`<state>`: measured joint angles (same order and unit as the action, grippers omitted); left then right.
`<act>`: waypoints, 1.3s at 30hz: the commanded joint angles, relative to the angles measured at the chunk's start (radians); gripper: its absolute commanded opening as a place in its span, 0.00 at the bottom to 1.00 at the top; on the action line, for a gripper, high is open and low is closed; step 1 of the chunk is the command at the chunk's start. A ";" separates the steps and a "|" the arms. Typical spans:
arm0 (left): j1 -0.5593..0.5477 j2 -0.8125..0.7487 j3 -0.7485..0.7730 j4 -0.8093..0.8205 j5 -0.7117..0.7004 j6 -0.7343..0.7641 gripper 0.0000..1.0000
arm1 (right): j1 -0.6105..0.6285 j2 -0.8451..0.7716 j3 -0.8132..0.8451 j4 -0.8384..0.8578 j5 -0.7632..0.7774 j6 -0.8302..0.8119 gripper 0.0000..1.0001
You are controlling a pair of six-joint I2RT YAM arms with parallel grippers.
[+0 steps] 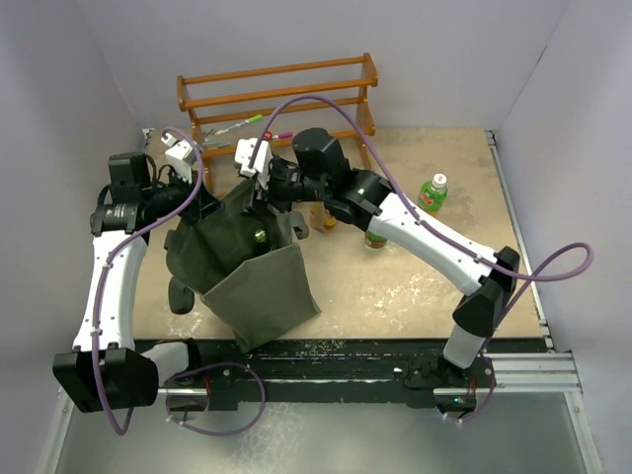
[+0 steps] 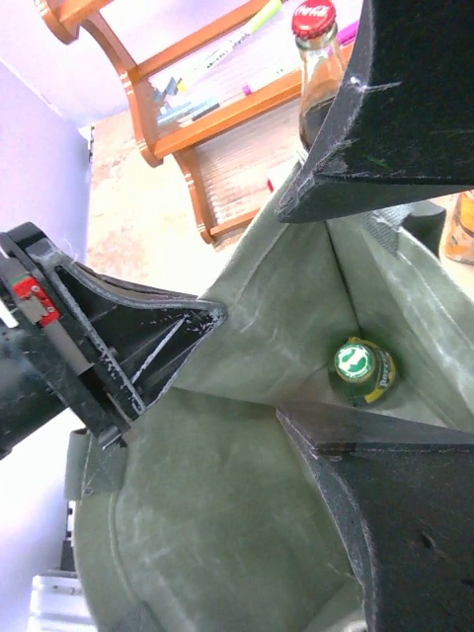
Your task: Place the beverage into the canvas bag
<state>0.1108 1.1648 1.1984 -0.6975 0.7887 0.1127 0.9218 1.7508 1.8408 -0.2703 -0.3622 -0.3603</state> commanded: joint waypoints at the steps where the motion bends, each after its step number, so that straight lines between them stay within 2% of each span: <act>1: -0.001 -0.020 0.006 -0.004 -0.008 -0.005 0.08 | -0.005 -0.077 0.076 -0.048 -0.019 0.037 0.75; 5: -0.001 -0.031 -0.002 0.003 -0.010 -0.002 0.05 | -0.005 -0.121 0.101 -0.063 0.058 0.038 0.75; 10: -0.001 -0.042 -0.002 0.005 -0.013 -0.001 0.01 | -0.008 -0.153 0.071 -0.013 0.283 0.037 0.75; 13: 0.000 -0.040 -0.002 -0.001 -0.015 0.000 0.00 | -0.027 -0.147 0.040 0.041 0.355 0.050 0.75; 22: -0.001 -0.048 -0.027 0.014 -0.005 0.010 0.00 | -0.158 -0.012 0.140 0.087 0.304 0.157 0.73; 30: -0.002 -0.059 -0.036 0.024 -0.023 0.019 0.00 | -0.182 0.130 0.212 0.122 0.284 0.204 0.74; 39: -0.002 -0.063 -0.032 0.029 -0.016 0.008 0.00 | -0.189 0.287 0.374 0.093 0.272 0.236 0.73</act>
<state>0.1108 1.1179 1.1698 -0.6792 0.7731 0.1162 0.7387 2.0247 2.1193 -0.2195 -0.0738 -0.1581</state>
